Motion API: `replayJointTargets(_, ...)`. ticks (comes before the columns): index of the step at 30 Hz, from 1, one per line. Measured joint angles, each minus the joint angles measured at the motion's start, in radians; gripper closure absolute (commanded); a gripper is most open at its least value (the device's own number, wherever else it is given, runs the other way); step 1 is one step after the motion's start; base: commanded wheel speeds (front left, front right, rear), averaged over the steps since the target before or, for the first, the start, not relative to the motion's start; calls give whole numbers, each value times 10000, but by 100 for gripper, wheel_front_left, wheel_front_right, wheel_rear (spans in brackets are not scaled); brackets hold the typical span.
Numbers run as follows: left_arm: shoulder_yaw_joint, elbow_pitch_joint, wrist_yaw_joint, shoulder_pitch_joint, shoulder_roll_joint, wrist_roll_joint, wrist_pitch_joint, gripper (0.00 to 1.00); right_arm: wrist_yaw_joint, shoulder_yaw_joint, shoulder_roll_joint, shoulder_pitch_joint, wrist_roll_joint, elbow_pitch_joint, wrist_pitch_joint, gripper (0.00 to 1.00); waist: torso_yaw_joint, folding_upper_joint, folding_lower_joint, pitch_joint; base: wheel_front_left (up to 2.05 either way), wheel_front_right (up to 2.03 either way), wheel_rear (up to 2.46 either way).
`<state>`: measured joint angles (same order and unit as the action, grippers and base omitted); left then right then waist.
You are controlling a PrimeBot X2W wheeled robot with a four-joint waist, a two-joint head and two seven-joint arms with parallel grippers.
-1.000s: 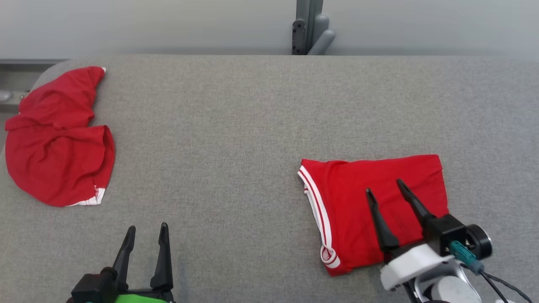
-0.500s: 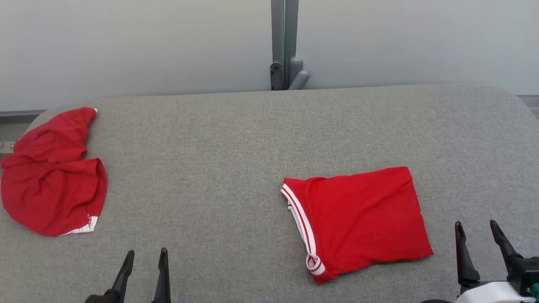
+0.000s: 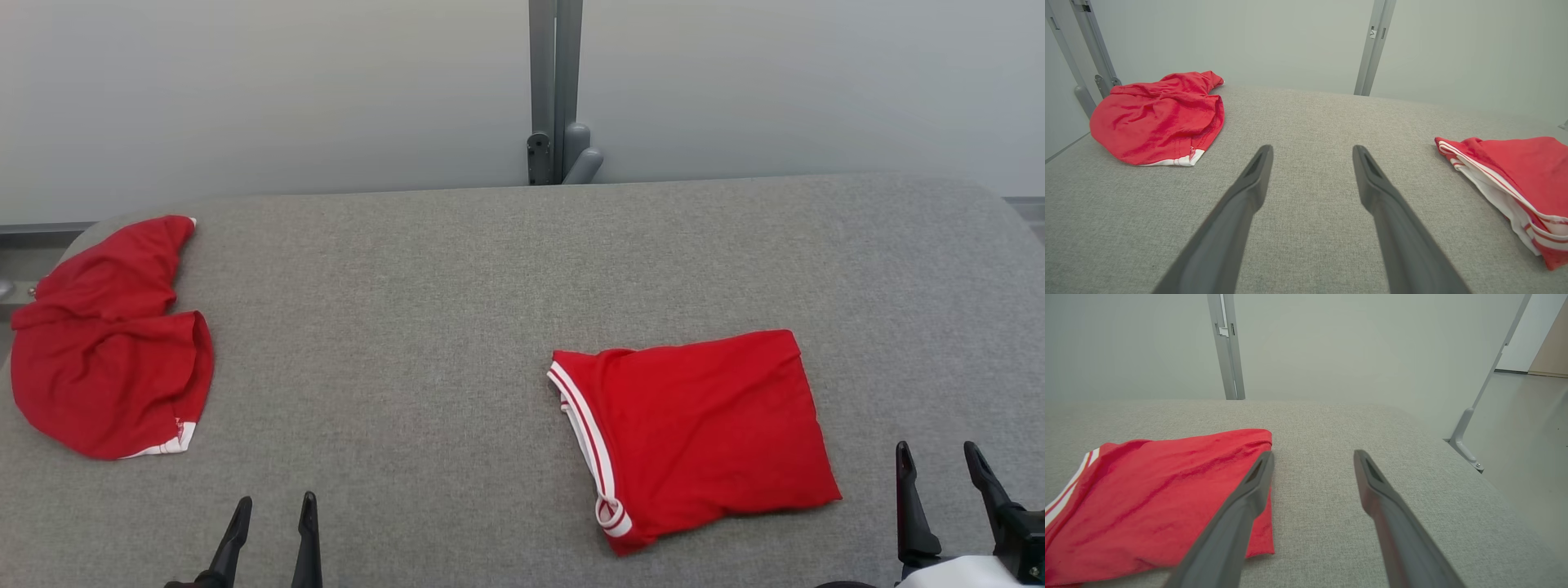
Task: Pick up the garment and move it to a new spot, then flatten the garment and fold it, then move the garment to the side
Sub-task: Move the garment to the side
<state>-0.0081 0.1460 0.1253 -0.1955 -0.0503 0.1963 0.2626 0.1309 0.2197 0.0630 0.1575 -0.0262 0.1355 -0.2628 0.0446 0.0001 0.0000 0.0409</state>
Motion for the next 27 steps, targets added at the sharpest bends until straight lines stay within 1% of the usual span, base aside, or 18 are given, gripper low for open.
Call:
replayJointTargets(9, -52, -23, 23, 0, 0, 10, 0, 0, 0, -127, -23, -50, -2, -19, 0, 0, 35, 0, 0, -70, 0, 0, 0)
replayJointTargets(10, -54, -31, 23, 1, 0, 10, 0, 0, 0, -104, -42, -70, -186, -56, 0, 0, 39, 0, 0, -87, 0, 0, 0)
replayJointTargets(12, -33, -73, 25, 4, 0, 38, 0, 0, -2, -6, -79, -264, -947, -46, -2, 0, 50, 0, 0, -151, 0, 0, 0)
replayJointTargets(13, -12, -94, 25, 5, 2, 65, 0, 0, -2, -150, -54, -389, -1267, 232, 19, 0, 51, 0, 0, -193, 0, 0, 0)
replayJointTargets(15, -23, -127, 33, 12, -2, 136, 0, 0, -2, -740, 69, -678, -1795, 617, 696, 0, 44, 0, 0, -302, 0, 0, 0)
replayJointTargets(16, -94, -142, 35, 14, -2, 136, 0, 0, 8, -878, 178, -1031, -2017, 677, 1149, 0, 40, 0, 0, -370, 0, 0, 0)
replayJointTargets(17, -288, -128, 35, 105, -2, 161, 0, 0, 8, -1108, 754, -1993, -2468, 840, 2219, 0, 38, 0, 0, -551, 0, 0, 0)
replayJointTargets(18, -405, -119, 36, 209, 6, 190, 0, 0, 8, -1143, 1011, -2396, -2525, 988, 2734, 0, 45, 0, 0, -647, 0, 0, 0)
replayJointTargets(22, -589, -105, 38, 566, 6, 293, 0, 0, 6, -1530, 1471, -3435, -3137, 1919, 4846, 0, 153, 0, 0, -1031, 0, 0, 0)
replayJointTargets(25, -644, -44, 38, 630, 6, 305, 0, 0, 6, -2010, 1728, -3863, -3643, 2654, 5858, 0, 357, 0, 0, -1203, 0, 0, 0)
replayJointTargets(27, -616, 12, 38, 635, 4, 305, 0, 0, 8, -2263, 1960, -3967, -3722, 3026, 6019, 0, 529, 0, 0, -1273, 0, 0, 0)
